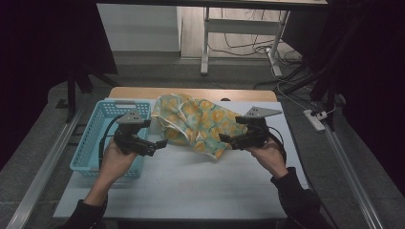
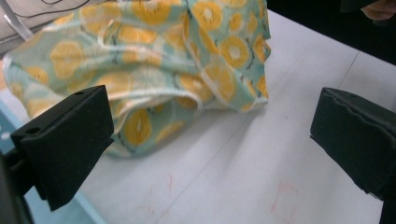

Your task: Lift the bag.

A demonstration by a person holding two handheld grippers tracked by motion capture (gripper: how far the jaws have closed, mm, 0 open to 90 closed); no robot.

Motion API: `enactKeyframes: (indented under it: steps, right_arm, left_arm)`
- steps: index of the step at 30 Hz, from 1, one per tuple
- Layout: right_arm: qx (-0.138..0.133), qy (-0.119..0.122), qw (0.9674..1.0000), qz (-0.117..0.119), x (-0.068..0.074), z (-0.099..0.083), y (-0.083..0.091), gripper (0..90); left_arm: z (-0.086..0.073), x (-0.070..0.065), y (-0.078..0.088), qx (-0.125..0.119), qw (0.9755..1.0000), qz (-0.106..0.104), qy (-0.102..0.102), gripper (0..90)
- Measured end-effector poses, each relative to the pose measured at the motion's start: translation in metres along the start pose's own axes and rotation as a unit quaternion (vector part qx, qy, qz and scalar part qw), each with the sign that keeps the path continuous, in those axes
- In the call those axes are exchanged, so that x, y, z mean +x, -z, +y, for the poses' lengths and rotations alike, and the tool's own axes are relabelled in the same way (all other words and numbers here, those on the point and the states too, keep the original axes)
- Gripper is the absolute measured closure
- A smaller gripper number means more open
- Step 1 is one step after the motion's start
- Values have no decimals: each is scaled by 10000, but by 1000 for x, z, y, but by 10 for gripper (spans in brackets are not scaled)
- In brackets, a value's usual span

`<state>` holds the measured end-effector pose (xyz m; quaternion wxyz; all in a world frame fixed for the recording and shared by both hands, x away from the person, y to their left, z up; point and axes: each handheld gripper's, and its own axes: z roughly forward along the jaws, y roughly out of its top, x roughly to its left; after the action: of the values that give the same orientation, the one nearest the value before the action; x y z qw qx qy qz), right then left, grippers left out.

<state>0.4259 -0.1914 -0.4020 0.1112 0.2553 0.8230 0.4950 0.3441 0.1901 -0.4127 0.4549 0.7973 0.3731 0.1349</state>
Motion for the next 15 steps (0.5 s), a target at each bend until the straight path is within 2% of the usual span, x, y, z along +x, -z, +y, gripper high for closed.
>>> enactKeyframes:
  steps: [8, 10, 15]
  right_arm:
    - [33, -25, 10000, -6, 6, -25, 7, 20]
    - [77, -28, 10000, 11, 8, -31, 9, 15]
    - [178, 53, 9998, -36, 15, -47, 12, 10]
  left_arm:
    - [-31, -3, 6, 93, 9999, 69, 92, 0]
    - [-38, -3, 9, 73, 9998, 120, 114, 0]
    - [-54, -5, 17, 4, 9996, 79, 261, 0]
